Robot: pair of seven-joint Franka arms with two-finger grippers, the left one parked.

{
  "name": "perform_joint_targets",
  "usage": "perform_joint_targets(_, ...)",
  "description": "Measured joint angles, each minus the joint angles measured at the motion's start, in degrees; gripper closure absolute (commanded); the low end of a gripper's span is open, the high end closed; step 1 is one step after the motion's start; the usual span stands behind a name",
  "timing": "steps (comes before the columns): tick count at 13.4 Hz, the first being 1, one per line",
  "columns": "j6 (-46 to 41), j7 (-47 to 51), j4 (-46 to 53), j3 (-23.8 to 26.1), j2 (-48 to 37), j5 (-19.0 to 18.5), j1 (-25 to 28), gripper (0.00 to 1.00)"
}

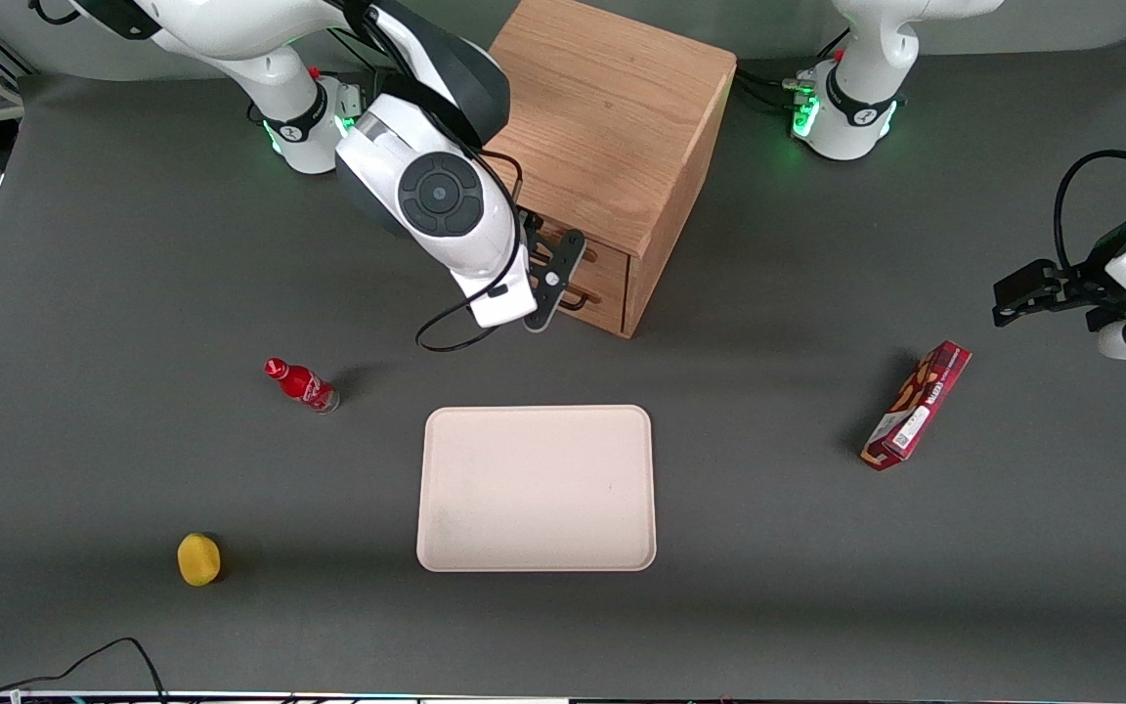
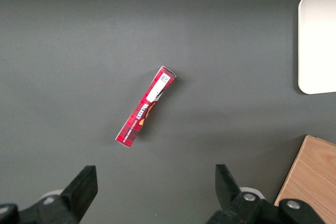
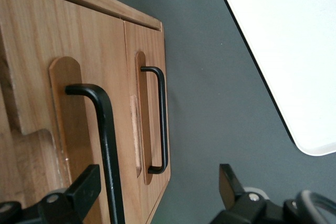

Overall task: Open upper drawer
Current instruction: 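Lower the right gripper onto the upper drawer handle and close it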

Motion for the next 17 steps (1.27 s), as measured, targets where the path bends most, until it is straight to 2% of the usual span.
perform_joint_targets(12, 3.38, 0.05, -3.32, 0.01, 0.01, -0.17, 0.35, 0.00)
perform_joint_targets(17, 3.70, 0.87, -3.91, 0.17, 0.01, -2.55, 0.74, 0.00)
